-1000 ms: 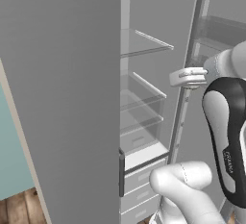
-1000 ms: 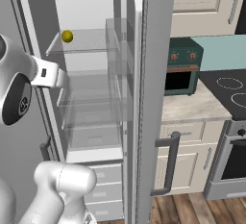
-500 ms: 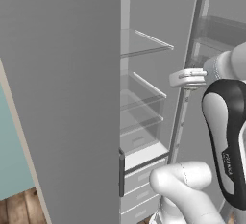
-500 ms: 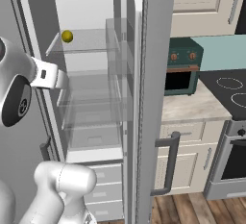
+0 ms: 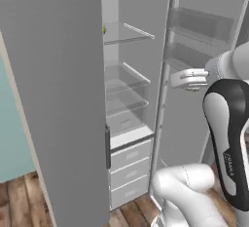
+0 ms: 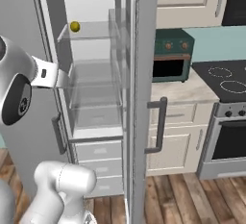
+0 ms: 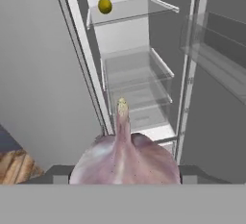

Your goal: Retrieve the bottle and the shaker from the cabinet and place them next to the mixing bowl on the counter. Then add garlic from the fridge to the mixing bowl.

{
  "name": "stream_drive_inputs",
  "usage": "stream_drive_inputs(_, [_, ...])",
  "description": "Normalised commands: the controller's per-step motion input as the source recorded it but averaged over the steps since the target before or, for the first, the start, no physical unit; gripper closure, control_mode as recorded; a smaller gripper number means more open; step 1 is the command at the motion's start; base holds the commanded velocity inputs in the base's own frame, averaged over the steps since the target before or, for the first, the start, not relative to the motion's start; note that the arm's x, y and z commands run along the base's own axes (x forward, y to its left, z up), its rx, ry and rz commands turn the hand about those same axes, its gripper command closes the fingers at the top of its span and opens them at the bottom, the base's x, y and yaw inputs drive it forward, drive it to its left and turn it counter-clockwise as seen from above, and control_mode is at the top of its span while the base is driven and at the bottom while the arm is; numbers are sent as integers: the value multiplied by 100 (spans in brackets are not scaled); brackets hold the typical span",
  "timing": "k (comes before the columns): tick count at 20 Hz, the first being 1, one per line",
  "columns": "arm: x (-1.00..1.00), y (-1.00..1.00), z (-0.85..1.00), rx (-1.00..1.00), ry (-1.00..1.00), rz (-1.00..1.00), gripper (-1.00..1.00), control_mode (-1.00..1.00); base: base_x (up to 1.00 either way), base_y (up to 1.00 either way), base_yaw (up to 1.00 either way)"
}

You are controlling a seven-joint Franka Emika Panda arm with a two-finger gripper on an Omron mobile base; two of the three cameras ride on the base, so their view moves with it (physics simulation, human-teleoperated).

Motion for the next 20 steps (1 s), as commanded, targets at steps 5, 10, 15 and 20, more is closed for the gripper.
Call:
stream_drive_inputs(5, [0,0,0,0,0,0,100,100,-78,71,40])
stream_drive_inputs(10, [0,0,0,0,0,0,100,100,-38,92,52])
stream_drive_inputs(15, [0,0,0,0,0,0,100,100,-1,73,61])
stream_drive_inputs(20, [0,0,0,0,0,0,100,100,18,19,56])
